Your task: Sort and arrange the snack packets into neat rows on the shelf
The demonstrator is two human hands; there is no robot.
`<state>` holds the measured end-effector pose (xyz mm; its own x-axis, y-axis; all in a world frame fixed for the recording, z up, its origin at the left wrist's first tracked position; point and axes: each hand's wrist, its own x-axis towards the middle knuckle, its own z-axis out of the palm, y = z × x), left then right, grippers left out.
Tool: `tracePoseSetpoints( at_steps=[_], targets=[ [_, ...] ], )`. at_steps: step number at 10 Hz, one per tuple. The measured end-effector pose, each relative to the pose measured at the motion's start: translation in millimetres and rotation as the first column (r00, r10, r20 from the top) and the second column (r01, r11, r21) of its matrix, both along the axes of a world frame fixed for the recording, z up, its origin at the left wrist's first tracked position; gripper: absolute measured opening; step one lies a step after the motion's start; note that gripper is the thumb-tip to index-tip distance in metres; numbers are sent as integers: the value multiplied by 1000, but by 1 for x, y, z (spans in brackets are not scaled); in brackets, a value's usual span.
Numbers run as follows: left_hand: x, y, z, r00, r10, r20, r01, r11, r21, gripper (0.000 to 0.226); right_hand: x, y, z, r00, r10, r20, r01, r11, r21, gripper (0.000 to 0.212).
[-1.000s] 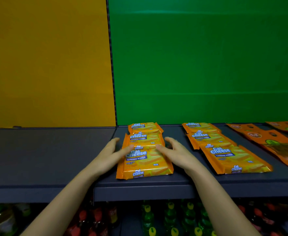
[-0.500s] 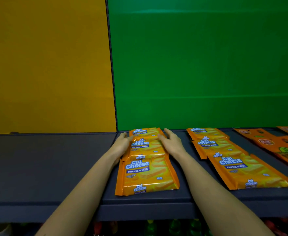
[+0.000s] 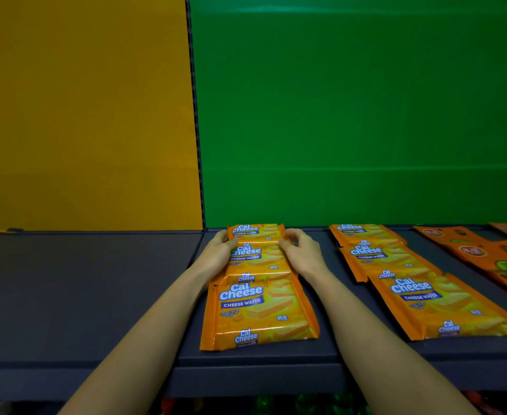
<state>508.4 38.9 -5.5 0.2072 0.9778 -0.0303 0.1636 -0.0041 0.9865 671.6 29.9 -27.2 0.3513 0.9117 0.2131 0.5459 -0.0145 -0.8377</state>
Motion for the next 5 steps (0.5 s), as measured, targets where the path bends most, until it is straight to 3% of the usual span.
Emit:
tracePoseSetpoints(
  at_steps=[3, 4, 5],
  targets=[
    [2, -1, 0, 998, -69, 6, 69, 997, -25, 53, 3, 1, -4, 1000, -14, 12, 14, 1000, 8, 39],
    [-1, -5, 4, 992, -75, 106, 85, 992, -93, 53, 2, -5, -2, 1000, -10, 0, 10, 1000, 13, 39],
    [-8, -4, 2, 995, -18, 102, 30, 993, -117, 47, 4, -10, 1, 997, -52, -66, 56, 997, 60, 40]
  ],
)
